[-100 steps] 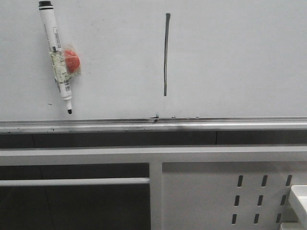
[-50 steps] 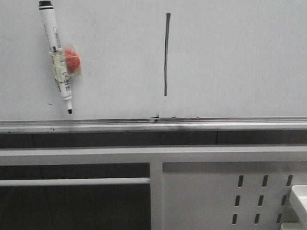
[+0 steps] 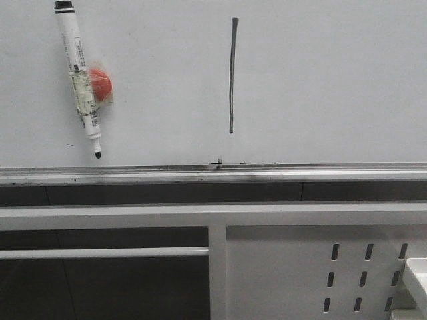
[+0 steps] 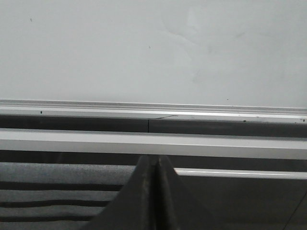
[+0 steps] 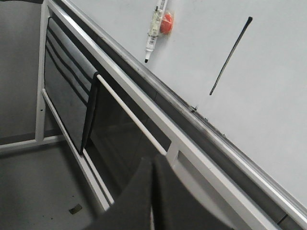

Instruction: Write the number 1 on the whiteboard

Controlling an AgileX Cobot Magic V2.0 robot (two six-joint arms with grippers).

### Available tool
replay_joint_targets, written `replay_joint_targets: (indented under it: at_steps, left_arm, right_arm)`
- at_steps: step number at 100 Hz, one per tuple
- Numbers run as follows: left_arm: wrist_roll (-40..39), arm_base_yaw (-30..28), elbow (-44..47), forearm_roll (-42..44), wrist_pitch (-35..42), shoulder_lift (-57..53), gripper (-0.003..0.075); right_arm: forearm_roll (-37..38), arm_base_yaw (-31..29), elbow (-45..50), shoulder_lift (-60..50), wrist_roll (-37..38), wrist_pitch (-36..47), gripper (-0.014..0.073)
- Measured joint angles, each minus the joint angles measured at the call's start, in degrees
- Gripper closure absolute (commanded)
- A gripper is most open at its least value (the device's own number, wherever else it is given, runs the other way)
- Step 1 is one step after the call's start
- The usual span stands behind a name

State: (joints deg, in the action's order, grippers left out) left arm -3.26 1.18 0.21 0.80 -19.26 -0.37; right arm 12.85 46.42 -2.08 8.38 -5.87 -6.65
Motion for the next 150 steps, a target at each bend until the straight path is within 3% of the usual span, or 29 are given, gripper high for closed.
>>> replay_joint_targets:
  at_steps: [70, 80, 113, 150]
  left_arm:
    - [0.0, 0.0, 0.0, 0.1, 0.0, 0.0, 0.074]
    - [0.0, 0.0, 0.0, 0.1, 0.0, 0.0, 0.074]
    - [0.0, 0.0, 0.0, 0.1, 0.0, 0.0, 0.074]
    - [0.0, 0.0, 0.0, 0.22, 0.0, 0.0, 0.074]
  right_arm:
    - [-2.7, -2.01, 2.54, -0.1, 0.0, 0.64, 0.0663]
    - [-4.56, -6.83, 2.54, -0.1, 0.0, 0.52, 0.0663]
    - [-9.17, -32.94, 2.54, -0.24, 0.0, 0.3, 0.0663]
    - [-17.6, -48.13, 2.54, -8.73, 0.0, -4.95, 0.0663]
